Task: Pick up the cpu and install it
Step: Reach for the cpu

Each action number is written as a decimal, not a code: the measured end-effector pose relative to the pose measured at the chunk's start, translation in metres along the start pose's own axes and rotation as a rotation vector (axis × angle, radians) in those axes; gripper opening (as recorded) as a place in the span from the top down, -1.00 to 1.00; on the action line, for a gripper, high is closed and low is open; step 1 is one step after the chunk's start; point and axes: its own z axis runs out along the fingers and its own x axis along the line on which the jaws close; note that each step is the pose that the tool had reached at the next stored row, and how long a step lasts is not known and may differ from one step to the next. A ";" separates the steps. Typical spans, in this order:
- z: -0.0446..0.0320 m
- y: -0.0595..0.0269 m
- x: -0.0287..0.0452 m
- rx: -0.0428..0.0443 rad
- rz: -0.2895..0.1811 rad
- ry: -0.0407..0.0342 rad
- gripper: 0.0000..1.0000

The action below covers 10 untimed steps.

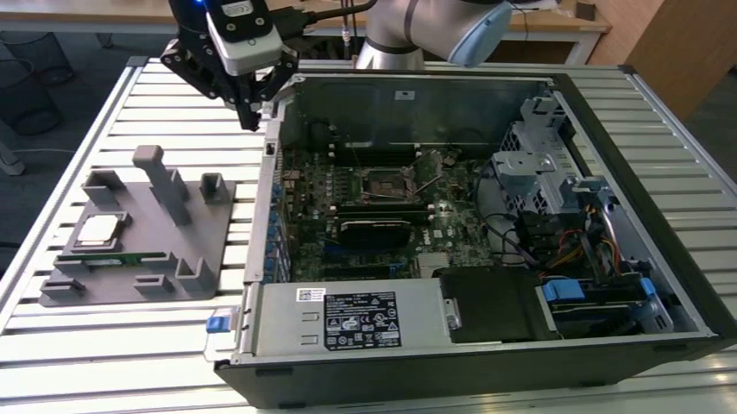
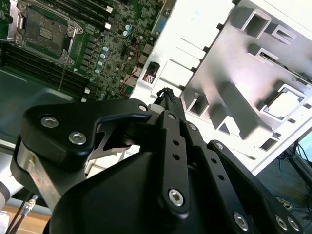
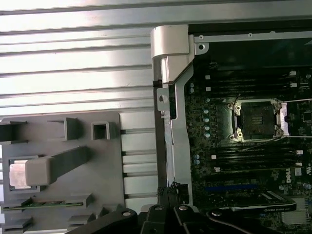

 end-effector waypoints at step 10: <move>0.0010 -0.0004 0.0045 0.0001 0.000 0.0014 0.79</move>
